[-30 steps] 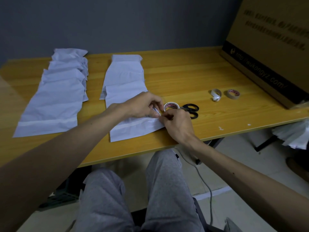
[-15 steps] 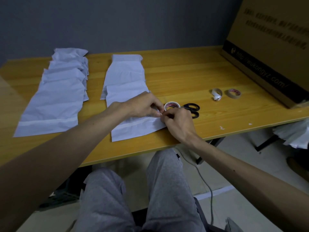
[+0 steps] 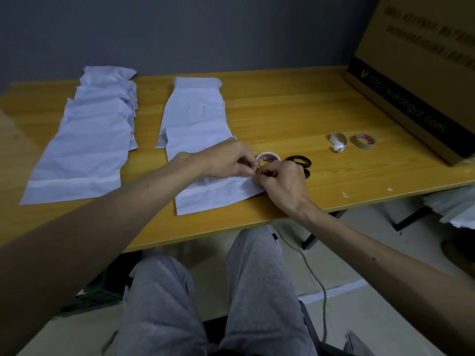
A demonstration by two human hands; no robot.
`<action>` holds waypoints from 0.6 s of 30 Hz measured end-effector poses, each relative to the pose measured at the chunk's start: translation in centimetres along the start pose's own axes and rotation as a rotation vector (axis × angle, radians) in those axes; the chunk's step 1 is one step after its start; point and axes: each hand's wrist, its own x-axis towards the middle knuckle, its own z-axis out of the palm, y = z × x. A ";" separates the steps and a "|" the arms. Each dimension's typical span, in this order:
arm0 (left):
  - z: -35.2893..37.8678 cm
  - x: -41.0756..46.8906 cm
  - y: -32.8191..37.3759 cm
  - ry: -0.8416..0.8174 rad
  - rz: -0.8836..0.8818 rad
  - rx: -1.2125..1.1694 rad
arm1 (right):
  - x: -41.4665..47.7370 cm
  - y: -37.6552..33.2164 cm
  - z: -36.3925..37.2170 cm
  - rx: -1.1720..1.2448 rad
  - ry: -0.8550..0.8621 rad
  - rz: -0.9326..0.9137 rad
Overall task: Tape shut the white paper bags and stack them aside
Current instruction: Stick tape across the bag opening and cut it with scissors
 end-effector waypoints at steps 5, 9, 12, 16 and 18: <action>0.2 0.1 0.2 -0.014 0.031 0.052 | -0.1 -0.1 0.2 0.039 -0.001 0.013; 0.2 0.0 -0.1 -0.014 0.034 0.064 | -0.1 -0.2 0.3 0.063 -0.008 0.008; 0.0 -0.2 -0.2 0.009 0.027 0.026 | -0.1 -0.1 0.1 0.095 -0.040 0.024; -0.2 -0.5 -0.2 0.009 -0.010 -0.018 | 0.1 -0.2 -0.5 0.094 -0.108 0.032; -0.2 -0.5 -0.2 -0.009 -0.025 -0.022 | 0.2 -0.5 -0.5 0.038 -0.099 0.004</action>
